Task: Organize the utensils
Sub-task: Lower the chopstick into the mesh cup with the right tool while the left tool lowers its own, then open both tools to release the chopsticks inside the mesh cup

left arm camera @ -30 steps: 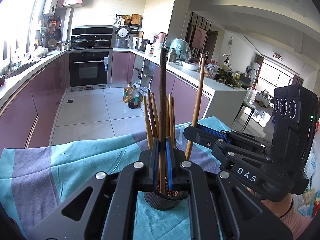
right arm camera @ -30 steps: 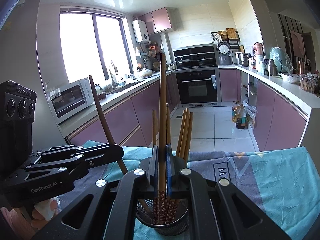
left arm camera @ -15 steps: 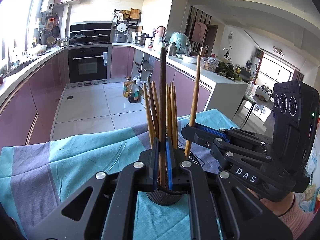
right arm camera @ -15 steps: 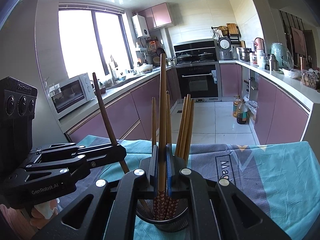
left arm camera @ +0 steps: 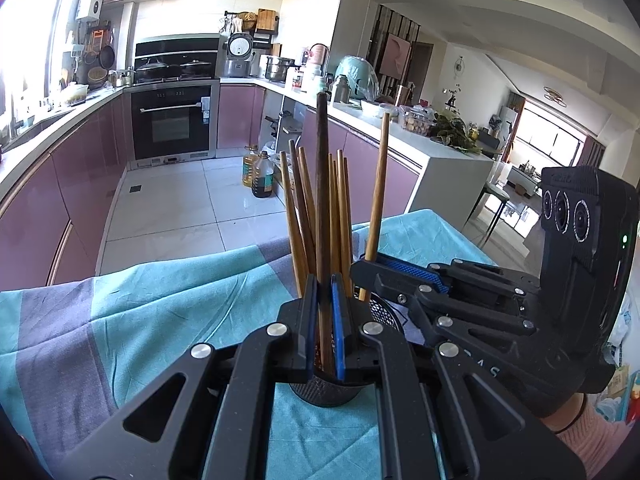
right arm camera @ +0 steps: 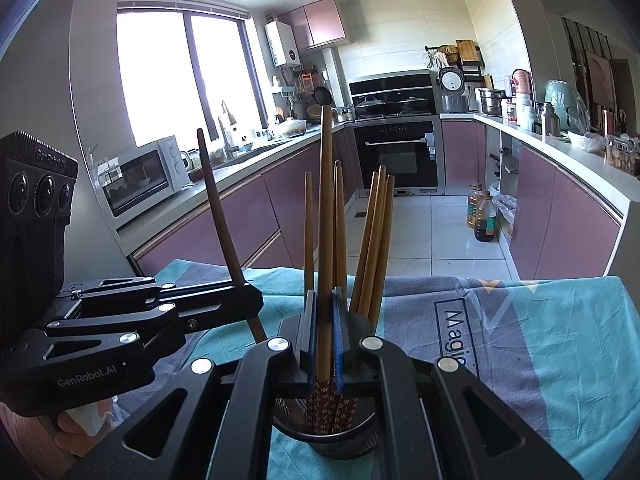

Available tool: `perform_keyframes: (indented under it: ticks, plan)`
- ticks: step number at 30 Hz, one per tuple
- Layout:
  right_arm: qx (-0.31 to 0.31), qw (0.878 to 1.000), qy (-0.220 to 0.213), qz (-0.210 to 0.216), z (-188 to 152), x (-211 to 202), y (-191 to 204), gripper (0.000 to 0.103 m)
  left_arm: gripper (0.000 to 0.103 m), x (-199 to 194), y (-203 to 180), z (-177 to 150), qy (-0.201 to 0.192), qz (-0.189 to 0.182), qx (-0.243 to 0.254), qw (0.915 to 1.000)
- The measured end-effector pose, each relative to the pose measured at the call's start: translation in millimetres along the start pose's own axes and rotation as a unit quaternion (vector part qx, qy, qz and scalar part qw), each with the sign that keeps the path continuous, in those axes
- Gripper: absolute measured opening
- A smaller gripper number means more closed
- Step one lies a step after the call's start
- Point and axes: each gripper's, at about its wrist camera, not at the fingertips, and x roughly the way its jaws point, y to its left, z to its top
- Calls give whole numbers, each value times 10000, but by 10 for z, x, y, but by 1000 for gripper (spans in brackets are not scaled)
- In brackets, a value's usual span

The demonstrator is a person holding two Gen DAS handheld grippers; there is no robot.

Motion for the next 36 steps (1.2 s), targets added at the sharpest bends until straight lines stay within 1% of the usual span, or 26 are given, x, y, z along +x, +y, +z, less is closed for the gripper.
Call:
perform_keyframes:
  ticks: [5, 24, 36]
  plan:
    - [-6, 10000, 54, 17, -31, 35, 2, 6, 7, 45, 54, -2, 35, -34, -51, 10000]
    - [117, 9998, 148, 71, -21, 138, -45, 6, 8, 322, 199, 9, 138, 87, -177, 9997]
    - [215, 9996, 179, 69, 1, 196, -82, 8, 8, 489, 218, -99, 329, 172, -275, 9989]
